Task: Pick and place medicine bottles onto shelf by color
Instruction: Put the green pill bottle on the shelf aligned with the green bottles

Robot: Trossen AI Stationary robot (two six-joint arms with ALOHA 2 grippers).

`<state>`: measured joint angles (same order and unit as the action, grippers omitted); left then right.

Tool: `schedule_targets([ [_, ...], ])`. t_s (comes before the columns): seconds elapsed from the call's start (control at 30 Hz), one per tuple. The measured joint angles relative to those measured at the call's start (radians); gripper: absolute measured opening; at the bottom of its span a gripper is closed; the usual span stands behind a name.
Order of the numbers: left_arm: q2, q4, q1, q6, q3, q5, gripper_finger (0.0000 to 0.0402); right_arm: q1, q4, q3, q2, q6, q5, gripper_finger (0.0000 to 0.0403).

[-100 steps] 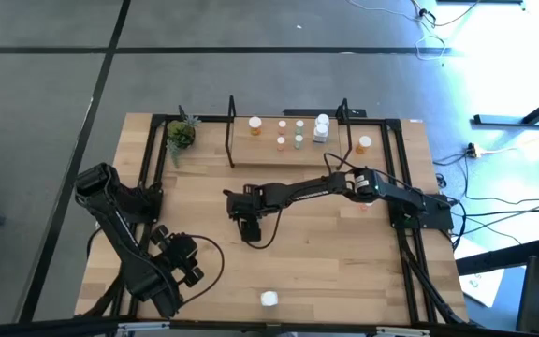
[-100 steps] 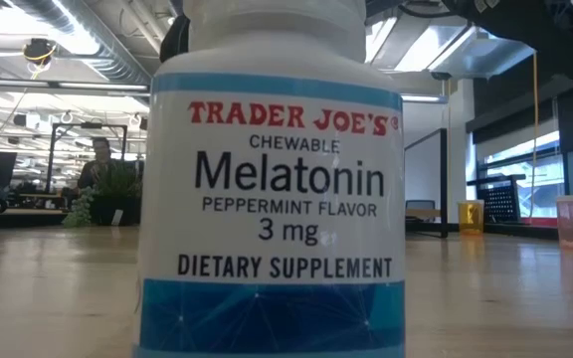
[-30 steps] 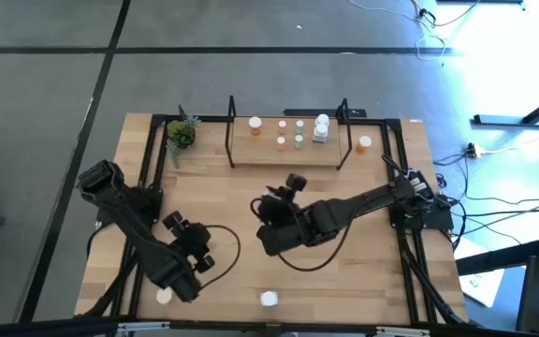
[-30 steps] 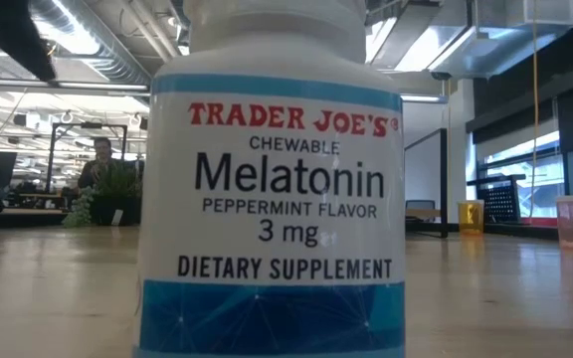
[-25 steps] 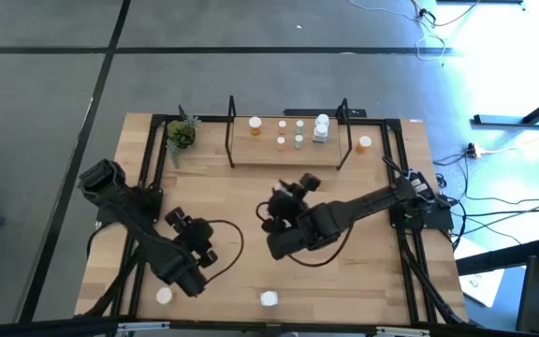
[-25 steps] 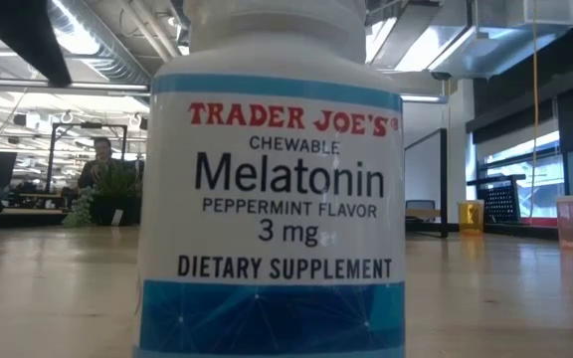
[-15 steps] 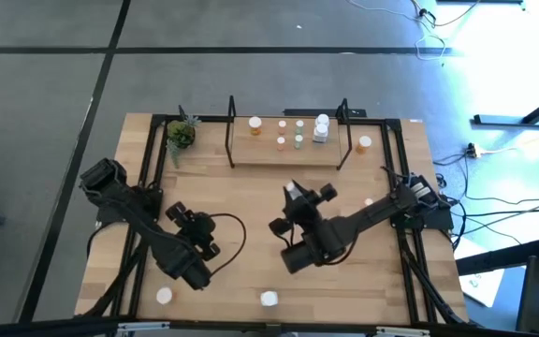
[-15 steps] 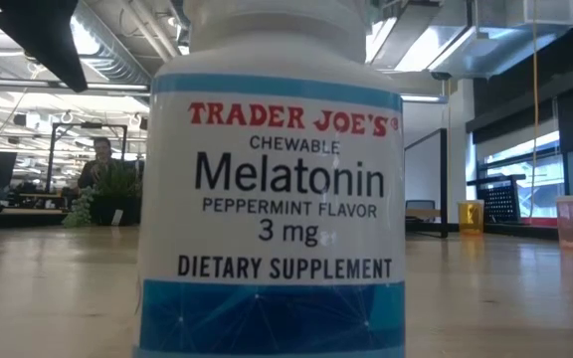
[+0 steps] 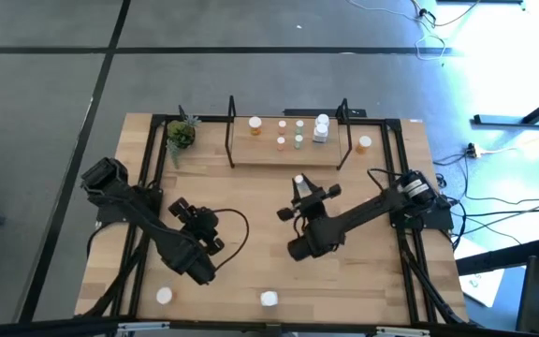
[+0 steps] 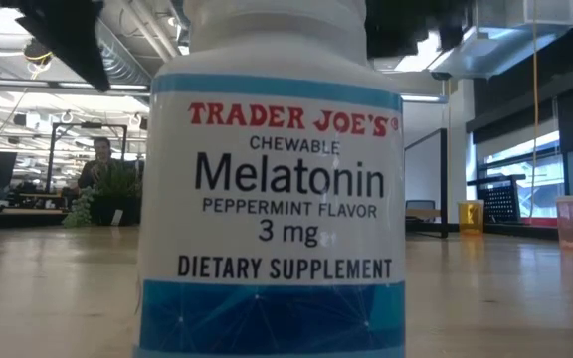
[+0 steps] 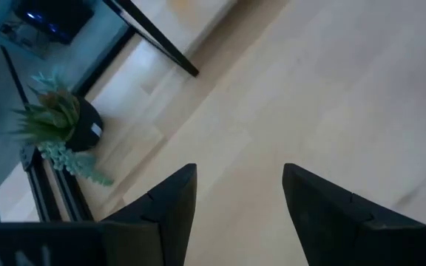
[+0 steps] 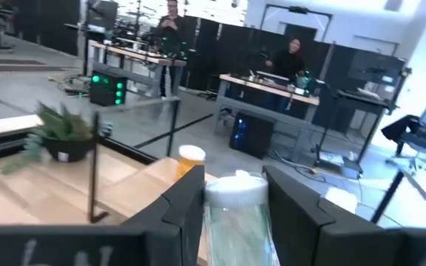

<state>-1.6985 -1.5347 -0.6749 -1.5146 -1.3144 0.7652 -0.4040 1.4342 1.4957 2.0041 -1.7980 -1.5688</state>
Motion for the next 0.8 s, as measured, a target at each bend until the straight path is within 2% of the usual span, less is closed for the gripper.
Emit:
schedule_targets([
  [0.17, 0.000, -0.001, 0.040, 0.005, 0.000, 0.057, 0.0195, 0.051, -0.037, -0.120, 0.000, -0.085, -0.001, 0.0127],
  [0.37, 0.000, -0.005, 0.112, 0.007, 0.000, 0.087, 0.0195, 0.121, -0.156, -0.210, 0.000, -0.086, 0.000, 0.0127],
  [0.53, 0.000, -0.010, 0.172, 0.032, 0.000, 0.089, 0.0195, 0.183, -0.240, -0.227, 0.000, -0.085, 0.000, 0.0127],
  [0.8, 0.000, -0.010, 0.245, 0.079, 0.000, 0.140, 0.0195, 0.222, -0.385, -0.227, 0.000, -0.079, -0.001, 0.0127],
])
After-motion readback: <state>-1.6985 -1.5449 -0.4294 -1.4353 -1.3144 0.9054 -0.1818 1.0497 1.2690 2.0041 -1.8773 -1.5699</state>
